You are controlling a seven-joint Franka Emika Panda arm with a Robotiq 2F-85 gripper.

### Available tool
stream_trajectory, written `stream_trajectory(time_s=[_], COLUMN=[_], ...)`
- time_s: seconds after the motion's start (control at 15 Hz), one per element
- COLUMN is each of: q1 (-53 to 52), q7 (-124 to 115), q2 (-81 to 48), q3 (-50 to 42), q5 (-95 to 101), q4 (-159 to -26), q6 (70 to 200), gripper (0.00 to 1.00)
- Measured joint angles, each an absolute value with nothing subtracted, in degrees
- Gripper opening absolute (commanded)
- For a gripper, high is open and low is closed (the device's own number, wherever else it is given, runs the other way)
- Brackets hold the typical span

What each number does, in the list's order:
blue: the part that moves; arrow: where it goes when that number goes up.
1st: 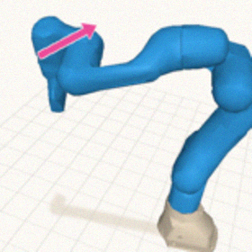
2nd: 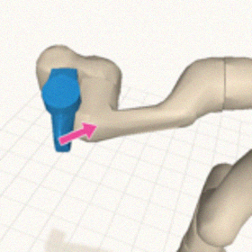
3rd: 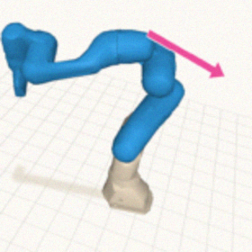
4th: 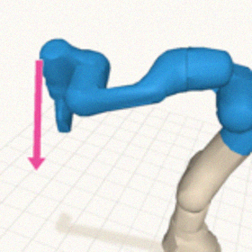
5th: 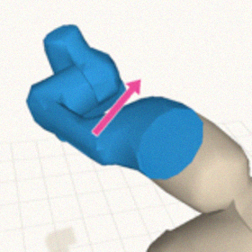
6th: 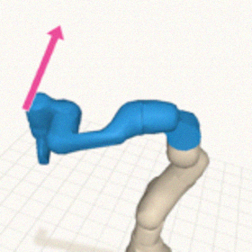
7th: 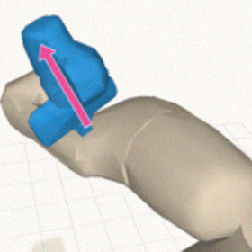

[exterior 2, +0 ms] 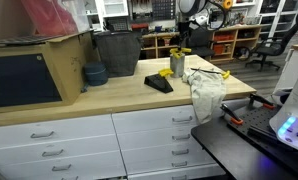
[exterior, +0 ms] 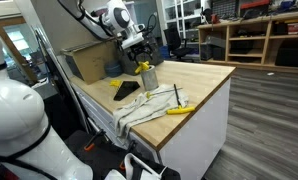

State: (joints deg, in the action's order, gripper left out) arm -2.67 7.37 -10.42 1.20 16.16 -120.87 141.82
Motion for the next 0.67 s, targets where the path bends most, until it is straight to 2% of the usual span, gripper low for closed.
stream_trajectory(time_s=[0.27, 0.33, 0.4, 0.67], q1=[-2.42, -2.43, -2.43, -2.44], q7=[17.48, 19.24, 20.61, 23.57], q2=[-10.55, -10.63, -10.73, -11.4], q3=[1.26, 1.39, 1.61, 2.61], q5=[16.11, 16.32, 16.49, 16.5], q4=[-120.94, -120.98, -121.01, -121.28], q6=[142.23, 142.45, 142.63, 144.55], gripper=[1.0, 0.75, 0.74, 0.42])
